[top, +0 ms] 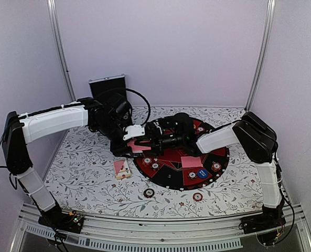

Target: Distribute texas hold em gaming equipment

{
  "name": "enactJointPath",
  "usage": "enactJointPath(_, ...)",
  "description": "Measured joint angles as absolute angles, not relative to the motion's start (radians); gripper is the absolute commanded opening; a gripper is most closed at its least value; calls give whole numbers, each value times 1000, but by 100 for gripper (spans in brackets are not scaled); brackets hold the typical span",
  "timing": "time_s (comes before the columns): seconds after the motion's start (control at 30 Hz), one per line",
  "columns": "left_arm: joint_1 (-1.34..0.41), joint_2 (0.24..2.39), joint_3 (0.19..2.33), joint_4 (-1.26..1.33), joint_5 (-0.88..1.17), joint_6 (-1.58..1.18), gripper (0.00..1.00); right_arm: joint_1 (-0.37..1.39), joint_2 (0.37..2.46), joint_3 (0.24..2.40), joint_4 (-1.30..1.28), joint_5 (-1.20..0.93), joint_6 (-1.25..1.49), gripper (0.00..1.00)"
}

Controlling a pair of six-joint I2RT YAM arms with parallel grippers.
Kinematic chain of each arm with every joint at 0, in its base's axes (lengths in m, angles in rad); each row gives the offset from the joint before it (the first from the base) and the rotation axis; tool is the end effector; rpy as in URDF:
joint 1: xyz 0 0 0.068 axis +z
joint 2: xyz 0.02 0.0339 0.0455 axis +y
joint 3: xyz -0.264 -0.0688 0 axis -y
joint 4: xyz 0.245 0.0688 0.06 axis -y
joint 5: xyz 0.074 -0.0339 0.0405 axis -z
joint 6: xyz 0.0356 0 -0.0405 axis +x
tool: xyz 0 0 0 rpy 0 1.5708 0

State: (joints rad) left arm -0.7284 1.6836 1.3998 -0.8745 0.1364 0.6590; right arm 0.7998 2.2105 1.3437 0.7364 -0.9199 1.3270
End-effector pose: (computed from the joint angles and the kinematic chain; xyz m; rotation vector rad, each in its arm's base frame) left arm 0.2546 -0.2336 0.2647 1.7736 2.0718 -0.2059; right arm 0.3119 0.3616 0.1650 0.3357 -2.2761 -2.1260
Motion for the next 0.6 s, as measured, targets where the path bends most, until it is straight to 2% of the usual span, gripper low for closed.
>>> enactJointPath(0.33,-728,1683,1399,-873,122,662,0,775,2175,1312,703,-927,1307,37)
enactJointPath(0.6,-728,1683,1393,-874,114,663,0,755,2132,1265,687,-929,1295,25)
